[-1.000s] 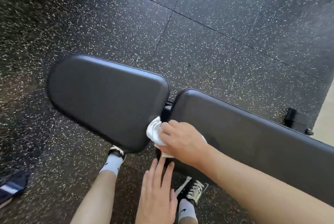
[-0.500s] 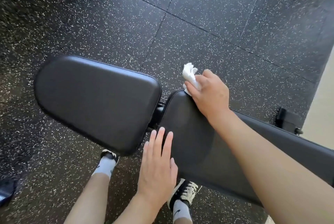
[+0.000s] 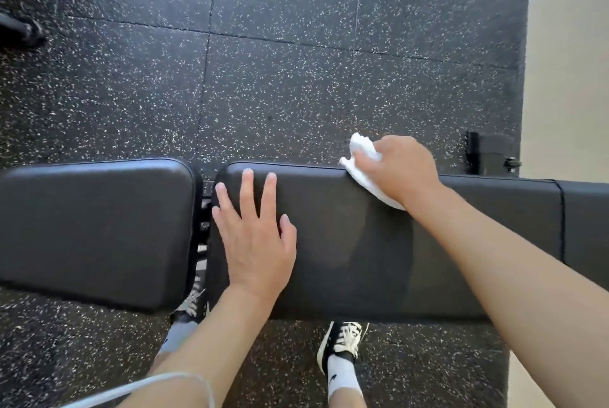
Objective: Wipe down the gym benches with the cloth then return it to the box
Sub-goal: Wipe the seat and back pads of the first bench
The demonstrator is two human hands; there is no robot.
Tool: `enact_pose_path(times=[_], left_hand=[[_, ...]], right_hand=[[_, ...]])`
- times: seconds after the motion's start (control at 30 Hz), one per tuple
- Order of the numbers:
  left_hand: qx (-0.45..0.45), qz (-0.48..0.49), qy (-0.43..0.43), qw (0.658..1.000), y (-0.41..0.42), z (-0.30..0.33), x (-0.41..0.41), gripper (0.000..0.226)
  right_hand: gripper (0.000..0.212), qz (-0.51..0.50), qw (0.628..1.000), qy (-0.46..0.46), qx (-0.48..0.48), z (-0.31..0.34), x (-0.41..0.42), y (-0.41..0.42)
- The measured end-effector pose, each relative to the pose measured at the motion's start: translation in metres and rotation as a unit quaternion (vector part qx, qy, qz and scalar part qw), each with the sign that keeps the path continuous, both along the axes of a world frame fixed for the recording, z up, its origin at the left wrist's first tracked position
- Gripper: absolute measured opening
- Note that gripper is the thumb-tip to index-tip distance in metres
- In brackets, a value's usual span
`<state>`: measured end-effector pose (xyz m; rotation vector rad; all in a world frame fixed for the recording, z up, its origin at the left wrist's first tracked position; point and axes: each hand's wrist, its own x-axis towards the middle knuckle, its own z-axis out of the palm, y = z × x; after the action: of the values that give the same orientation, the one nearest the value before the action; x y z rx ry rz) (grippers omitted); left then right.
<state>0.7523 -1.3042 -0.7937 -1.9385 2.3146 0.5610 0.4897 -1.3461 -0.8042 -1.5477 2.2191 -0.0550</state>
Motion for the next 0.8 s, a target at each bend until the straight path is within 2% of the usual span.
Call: enact_pose_path(times=[0.03,0.1,0.17,0.23,0.3,0.43,0.53,0.63,0.73,0.8], left_hand=[[-0.005,0.003,-0.007,1.0,0.001,-0.001,-0.004,0.07],[-0.014,0.009,-0.011,1.0,0.002,-0.004,-0.006,0.07],[-0.027,-0.004,-0.006,1.0,0.002,-0.005,-0.009,0.066],[-0.048,-0.069,0.008,0.996,0.003,-0.004,-0.023,0.06],[-0.056,-0.125,0.038,0.99,0.009,-0.003,-0.053,0.058],[-0.059,-0.131,0.049,0.988,0.015,-0.004,-0.127,0.056],[-0.058,-0.136,0.057,0.987,0.018,-0.01,-0.174,0.051],[-0.049,-0.14,0.067,0.987,0.013,-0.016,-0.195,0.044],[-0.038,-0.163,0.058,0.984,-0.003,-0.019,-0.206,0.042],[-0.048,-0.155,0.033,0.986,-0.009,-0.022,-0.213,0.041]], right_hand=[[0.055,-0.021,1.0,0.016,0.015,-0.002,-0.024,0.01],[0.059,-0.056,0.997,0.044,0.03,0.0,-0.071,0.035],[0.05,-0.081,0.994,0.07,0.019,0.008,-0.116,0.061],[0.045,-0.106,0.989,0.098,0.022,0.015,-0.151,0.084],[0.047,-0.12,0.985,0.123,0.024,0.017,-0.17,0.097],[0.035,-0.053,0.986,0.155,0.034,0.016,-0.152,0.09],[0.034,-0.039,0.991,0.131,0.005,0.013,-0.105,0.068],[0.029,-0.02,0.997,0.069,-0.013,0.006,-0.077,0.052],[0.031,-0.026,0.999,0.022,-0.031,0.002,-0.102,0.063],[0.03,-0.035,0.998,0.038,-0.04,0.001,-0.139,0.082]])
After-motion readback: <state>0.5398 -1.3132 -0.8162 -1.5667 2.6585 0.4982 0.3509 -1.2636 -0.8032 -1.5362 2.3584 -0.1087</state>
